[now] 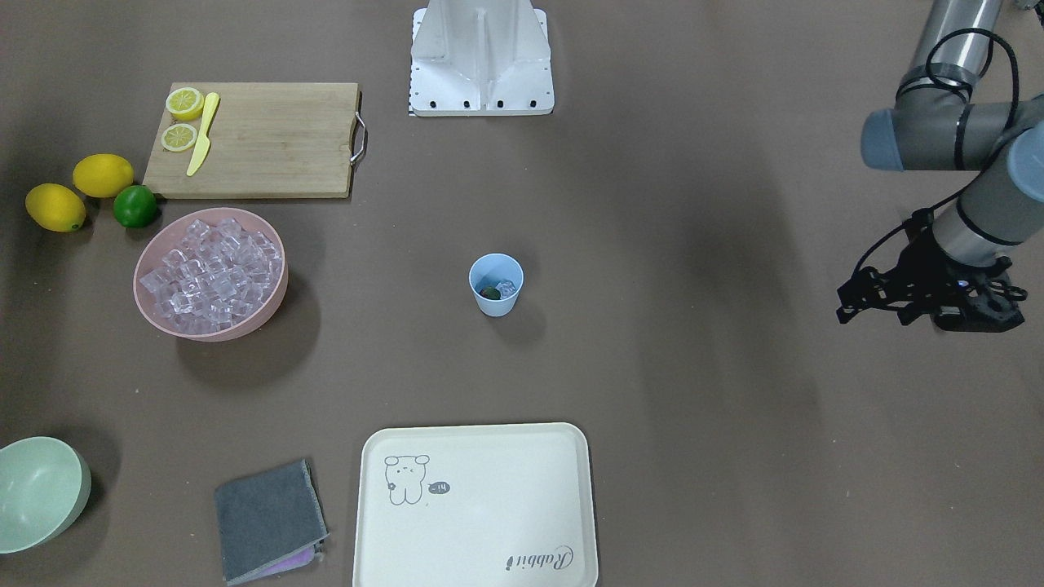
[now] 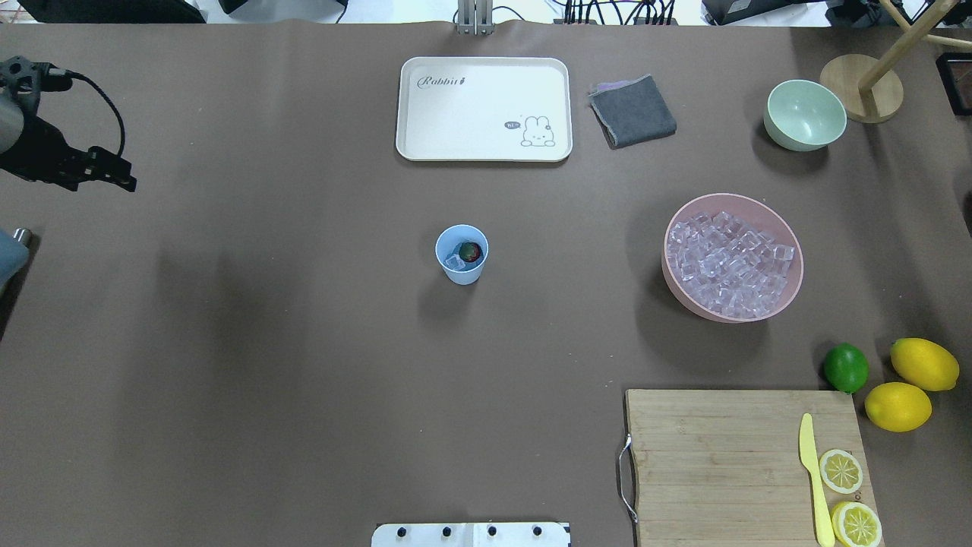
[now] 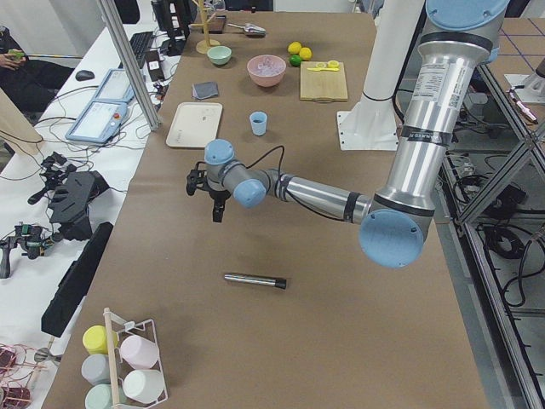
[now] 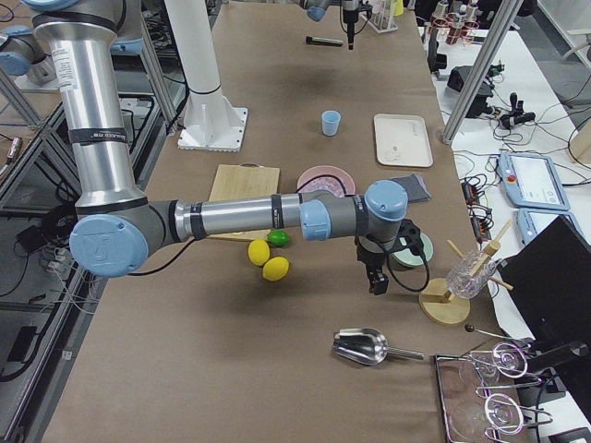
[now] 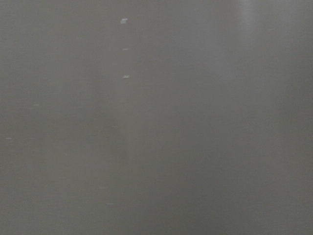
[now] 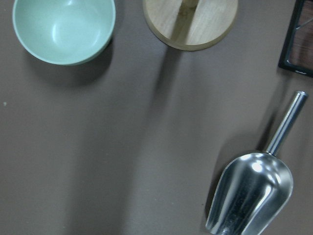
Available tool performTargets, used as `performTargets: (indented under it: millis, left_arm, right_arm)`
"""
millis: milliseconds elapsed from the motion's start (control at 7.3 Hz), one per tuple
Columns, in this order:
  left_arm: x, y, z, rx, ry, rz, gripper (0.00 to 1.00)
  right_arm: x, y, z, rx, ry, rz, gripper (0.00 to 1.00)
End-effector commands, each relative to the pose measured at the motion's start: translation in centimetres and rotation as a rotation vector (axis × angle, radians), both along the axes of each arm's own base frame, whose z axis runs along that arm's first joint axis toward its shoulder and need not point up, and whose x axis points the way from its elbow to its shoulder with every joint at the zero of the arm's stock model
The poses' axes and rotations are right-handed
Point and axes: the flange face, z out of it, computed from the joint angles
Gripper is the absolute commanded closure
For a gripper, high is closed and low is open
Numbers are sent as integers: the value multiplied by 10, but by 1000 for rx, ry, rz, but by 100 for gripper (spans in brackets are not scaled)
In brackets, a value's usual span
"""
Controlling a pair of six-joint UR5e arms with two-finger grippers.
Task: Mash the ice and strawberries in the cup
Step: 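Retract the left arm away from the cup toward the near edge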
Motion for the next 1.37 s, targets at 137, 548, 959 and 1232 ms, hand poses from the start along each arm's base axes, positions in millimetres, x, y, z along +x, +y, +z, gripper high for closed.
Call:
performTargets:
  millis: [137,548,959,1232]
  left_arm:
    - [-66,-10,95,-2,-38,22,2]
    - [-75,26,140,-4,-49,27,8]
    - [-72,36,160,9,-45,36,14]
    - [-64,51,167,27,-35,54,21]
  right_arm:
    - [29,9,20,-35,6,35,1]
    - [28,11,19,-34,1,34,1]
    - [29,9,15,-27,-2,36,1]
    - [29,8,13,-24,-4,37,1]
